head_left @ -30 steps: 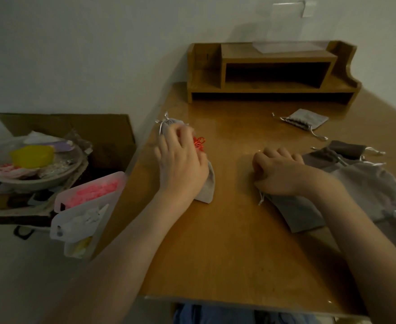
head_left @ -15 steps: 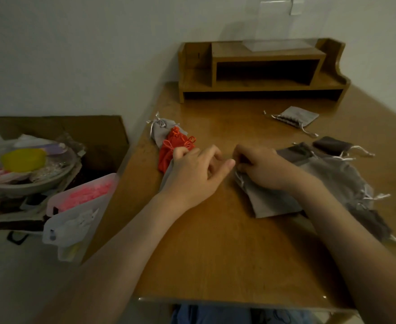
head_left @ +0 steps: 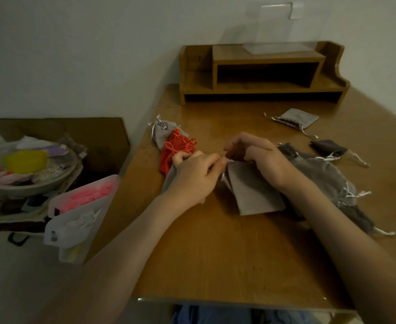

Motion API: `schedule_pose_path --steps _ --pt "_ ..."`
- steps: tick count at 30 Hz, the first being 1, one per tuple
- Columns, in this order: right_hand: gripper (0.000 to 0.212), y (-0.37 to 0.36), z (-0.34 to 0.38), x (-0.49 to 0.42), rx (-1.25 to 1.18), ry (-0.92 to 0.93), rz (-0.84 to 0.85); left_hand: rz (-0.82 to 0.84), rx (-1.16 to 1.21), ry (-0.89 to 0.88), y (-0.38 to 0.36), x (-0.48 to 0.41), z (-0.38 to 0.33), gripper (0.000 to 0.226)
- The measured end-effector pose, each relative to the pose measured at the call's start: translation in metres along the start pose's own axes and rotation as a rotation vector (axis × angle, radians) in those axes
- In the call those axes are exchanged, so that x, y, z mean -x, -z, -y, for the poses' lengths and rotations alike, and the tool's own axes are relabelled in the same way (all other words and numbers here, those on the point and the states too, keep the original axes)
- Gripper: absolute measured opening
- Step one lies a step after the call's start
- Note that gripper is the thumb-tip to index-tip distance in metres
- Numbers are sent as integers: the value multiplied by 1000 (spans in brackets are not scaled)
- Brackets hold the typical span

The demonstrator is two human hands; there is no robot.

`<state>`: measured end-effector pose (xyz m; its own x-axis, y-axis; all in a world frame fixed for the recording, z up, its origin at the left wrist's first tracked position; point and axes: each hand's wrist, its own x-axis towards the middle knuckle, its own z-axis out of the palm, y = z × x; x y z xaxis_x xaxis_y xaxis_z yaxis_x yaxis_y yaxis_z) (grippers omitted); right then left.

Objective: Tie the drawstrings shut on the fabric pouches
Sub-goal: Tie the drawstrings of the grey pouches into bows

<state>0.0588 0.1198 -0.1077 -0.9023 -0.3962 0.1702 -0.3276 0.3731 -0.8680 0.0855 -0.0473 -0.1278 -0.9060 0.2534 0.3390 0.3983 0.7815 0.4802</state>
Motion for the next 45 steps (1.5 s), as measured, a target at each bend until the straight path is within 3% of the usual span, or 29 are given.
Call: schedule_pose_path --steps 3,6,8,13,19,21,23,26,30,33,36,38,41,45 --pt "43 4 -2 -1 -72 -56 -87 -21 222 116 -2 -4 6 37" --pt "54 3 -10 -2 226 -133 -100 -78 463 247 -1 -4 10 39" --pt "54 2 -12 -2 373 -91 -80 -51 608 353 2 -5 8 53" --pt "41 10 -16 -2 563 -89 -54 -130 886 479 11 -7 4 36" --pt "28 25 -34 -8 867 -159 -209 -263 940 410 15 -4 1 29" --pt "29 23 -31 -9 723 -101 -263 -249 966 346 16 -2 0 32" --pt "38 15 -21 -7 386 -103 -246 -252 1013 294 18 0 -2 27" --pt "51 4 -10 -3 16 -133 -99 -243 1077 238 19 1 -4 25" --pt "50 -5 -5 -3 -310 -134 114 -140 1330 218 19 0 -6 26" --pt "43 -3 -2 -1 -433 -130 143 -4 1528 190 23 -1 -3 22" --pt "49 4 -1 1 -609 -116 135 78 1608 163 26 -1 1 35" --pt "47 8 1 2 -684 -115 119 16 1516 202 25 -2 0 39" --pt "30 8 4 4 -653 -106 229 -151 1376 256 25 -4 0 26" --pt "21 4 9 8 -513 -140 346 -180 1120 237 21 -4 6 20"
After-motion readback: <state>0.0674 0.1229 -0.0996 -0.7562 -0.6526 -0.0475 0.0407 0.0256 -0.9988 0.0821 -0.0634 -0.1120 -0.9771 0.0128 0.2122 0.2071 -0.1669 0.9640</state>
